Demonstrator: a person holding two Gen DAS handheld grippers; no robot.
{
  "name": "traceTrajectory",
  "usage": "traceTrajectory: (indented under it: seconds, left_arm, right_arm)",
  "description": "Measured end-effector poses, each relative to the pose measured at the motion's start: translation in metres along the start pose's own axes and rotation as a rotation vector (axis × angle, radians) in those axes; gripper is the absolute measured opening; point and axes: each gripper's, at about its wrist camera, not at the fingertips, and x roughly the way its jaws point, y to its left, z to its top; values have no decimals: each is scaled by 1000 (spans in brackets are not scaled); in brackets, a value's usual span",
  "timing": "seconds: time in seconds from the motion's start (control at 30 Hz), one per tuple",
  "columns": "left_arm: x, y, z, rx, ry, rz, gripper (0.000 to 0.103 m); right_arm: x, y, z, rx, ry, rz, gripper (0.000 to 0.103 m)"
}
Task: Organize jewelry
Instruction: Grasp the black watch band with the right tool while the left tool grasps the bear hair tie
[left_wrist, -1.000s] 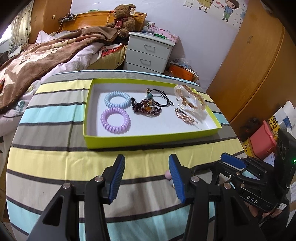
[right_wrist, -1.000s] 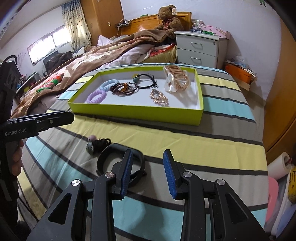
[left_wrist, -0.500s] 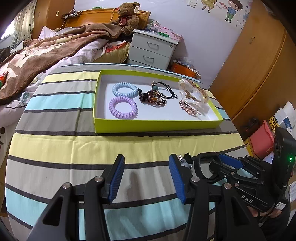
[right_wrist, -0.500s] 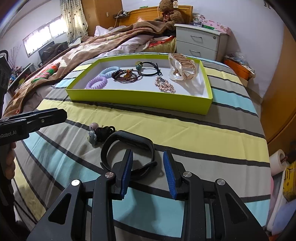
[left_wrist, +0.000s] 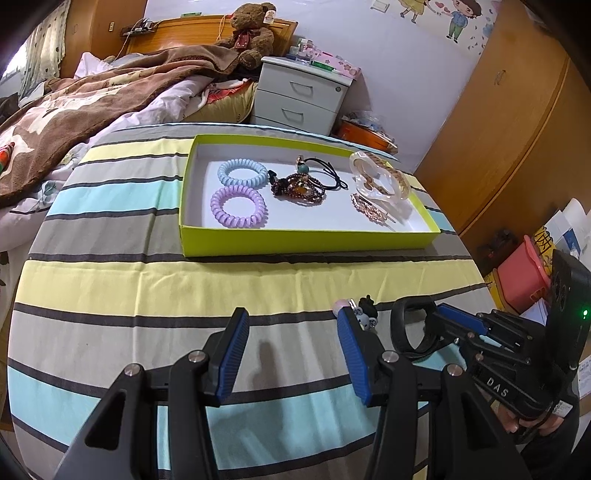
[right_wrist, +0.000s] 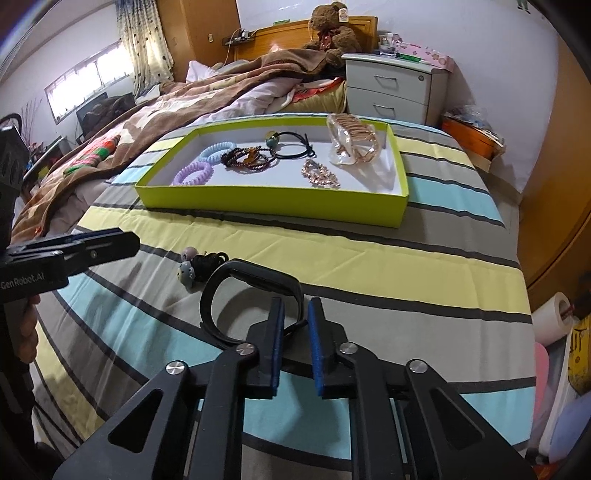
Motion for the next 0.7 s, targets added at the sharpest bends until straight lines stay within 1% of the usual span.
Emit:
traceTrajectory:
  seconds: [0.4, 0.5, 0.57, 0.6, 0.67, 0.7]
  left_arm:
    - [8, -13, -3, 26, 30, -12, 52]
    - [12, -19, -4, 39, 43, -15, 52]
    - [15, -21, -4, 45, 50, -18, 53]
    - [16, -23, -5, 47, 52, -19, 53]
    - [18, -24, -5, 49, 58, -22, 53]
    - [18, -25, -6, 49, 59, -21, 53]
  right_arm:
    - [-13, -20, -5, 49, -30, -27, 10]
    - [-12, -25, -7, 50, -20, -51, 10]
    - [-12, -29, -9, 67, -31, -54, 10]
    - [-12, -32, -9, 77, -29, -48, 11]
    - [-14, -35, -11, 96, -22, -45, 17]
    - [-15, -35, -12, 107, -23, -51, 23]
